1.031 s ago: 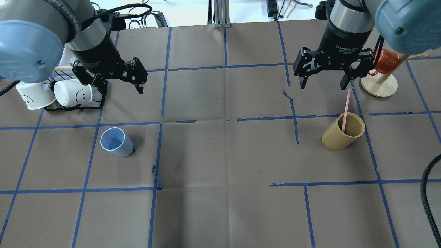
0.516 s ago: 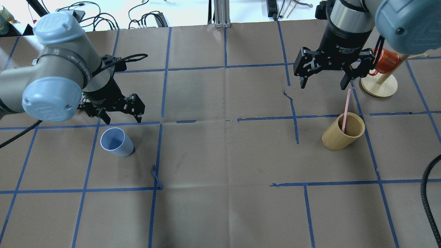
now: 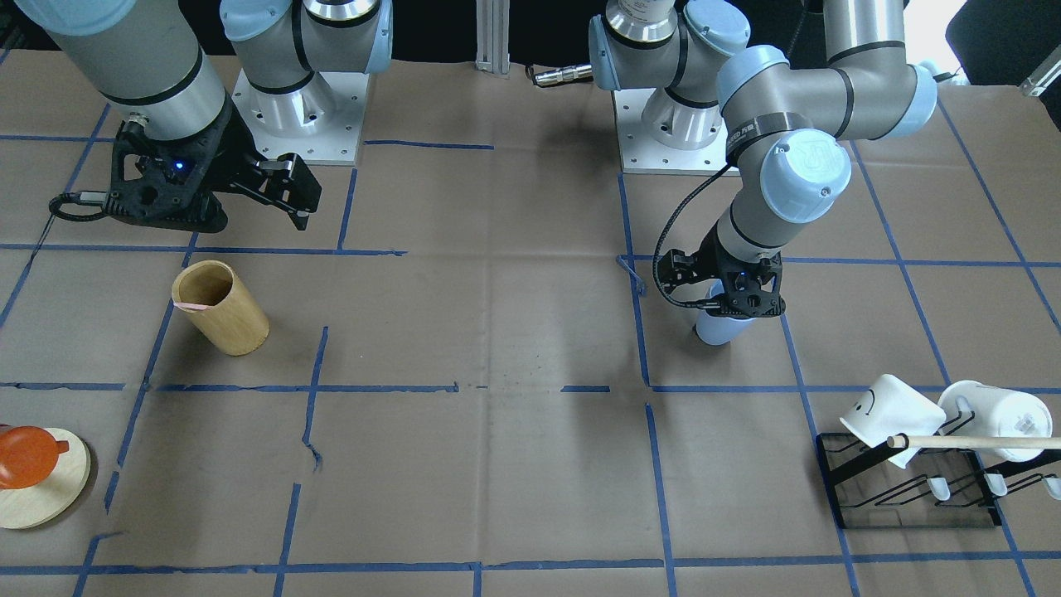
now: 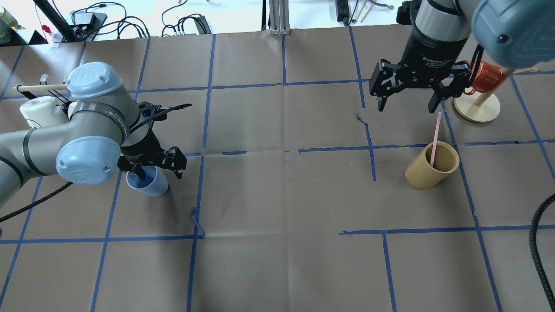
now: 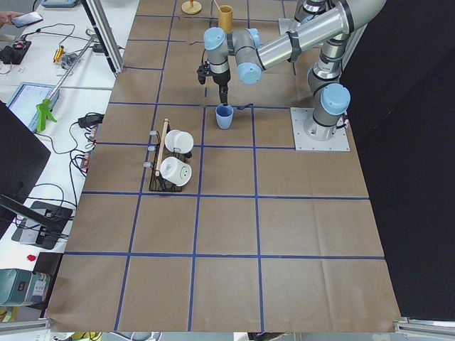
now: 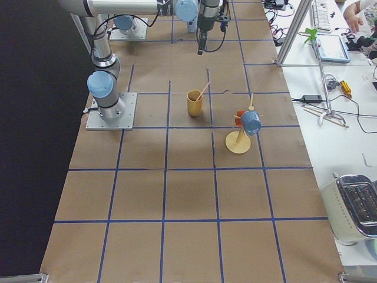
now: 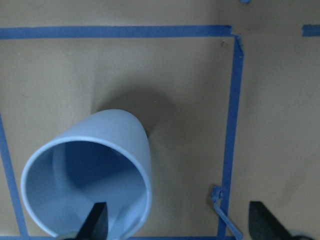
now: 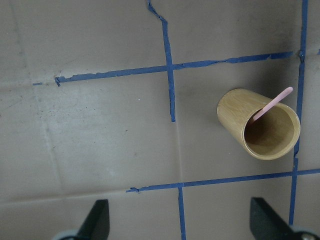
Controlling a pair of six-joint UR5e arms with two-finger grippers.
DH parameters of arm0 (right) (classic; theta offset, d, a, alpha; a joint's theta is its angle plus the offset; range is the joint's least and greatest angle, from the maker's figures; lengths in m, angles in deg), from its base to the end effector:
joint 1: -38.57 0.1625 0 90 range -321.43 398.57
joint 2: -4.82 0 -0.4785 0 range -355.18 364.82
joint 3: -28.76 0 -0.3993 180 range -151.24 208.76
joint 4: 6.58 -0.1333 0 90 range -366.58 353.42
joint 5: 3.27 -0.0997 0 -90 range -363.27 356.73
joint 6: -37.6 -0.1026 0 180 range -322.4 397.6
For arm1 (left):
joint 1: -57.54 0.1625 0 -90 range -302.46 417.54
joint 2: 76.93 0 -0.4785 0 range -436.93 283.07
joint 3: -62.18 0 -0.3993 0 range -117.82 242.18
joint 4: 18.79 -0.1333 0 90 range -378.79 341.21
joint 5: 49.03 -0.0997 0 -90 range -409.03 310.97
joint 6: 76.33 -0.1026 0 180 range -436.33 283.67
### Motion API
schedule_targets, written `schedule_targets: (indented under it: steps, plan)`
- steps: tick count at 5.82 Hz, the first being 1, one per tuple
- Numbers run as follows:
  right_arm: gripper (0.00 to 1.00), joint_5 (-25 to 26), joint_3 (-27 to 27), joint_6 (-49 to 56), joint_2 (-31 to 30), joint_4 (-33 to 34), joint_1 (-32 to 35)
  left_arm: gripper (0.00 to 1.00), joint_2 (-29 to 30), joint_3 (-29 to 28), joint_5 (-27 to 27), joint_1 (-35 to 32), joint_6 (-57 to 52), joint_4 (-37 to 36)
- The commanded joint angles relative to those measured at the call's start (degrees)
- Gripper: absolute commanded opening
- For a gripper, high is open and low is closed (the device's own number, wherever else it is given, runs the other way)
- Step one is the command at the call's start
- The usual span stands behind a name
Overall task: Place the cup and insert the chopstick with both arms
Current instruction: 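Close the left gripper on the rim of the light blue cup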
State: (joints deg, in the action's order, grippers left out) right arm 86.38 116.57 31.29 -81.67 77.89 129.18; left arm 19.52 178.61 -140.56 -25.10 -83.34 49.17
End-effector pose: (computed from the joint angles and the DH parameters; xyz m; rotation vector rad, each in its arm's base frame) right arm 0.1394 -0.5138 0.5171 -0.1564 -3.1309 -0.1879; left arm -0.0696 -0.4806 0.3017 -0.0056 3.1245 0.2993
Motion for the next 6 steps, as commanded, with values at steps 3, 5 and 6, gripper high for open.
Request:
schedule_targets:
  steps: [3, 5, 6]
  plan:
    - [1.0, 0.0, -0.09, 0.76, 0.0, 0.17, -0.43, 0.05, 1.72, 0.55, 0.04, 0.47, -0.46, -2.48]
    - [1.0, 1.05, 0.0, 12.83, 0.09, 2.27, -7.06, 0.0, 0.85, -0.15, -0.31, 0.12, 0.5, -3.79]
    - [0.99, 0.27, 1.13, 20.29, 0.0, 2.63, -13.38, 0.0, 1.28, -3.46, -0.13, -1.45, 1.55, -1.97]
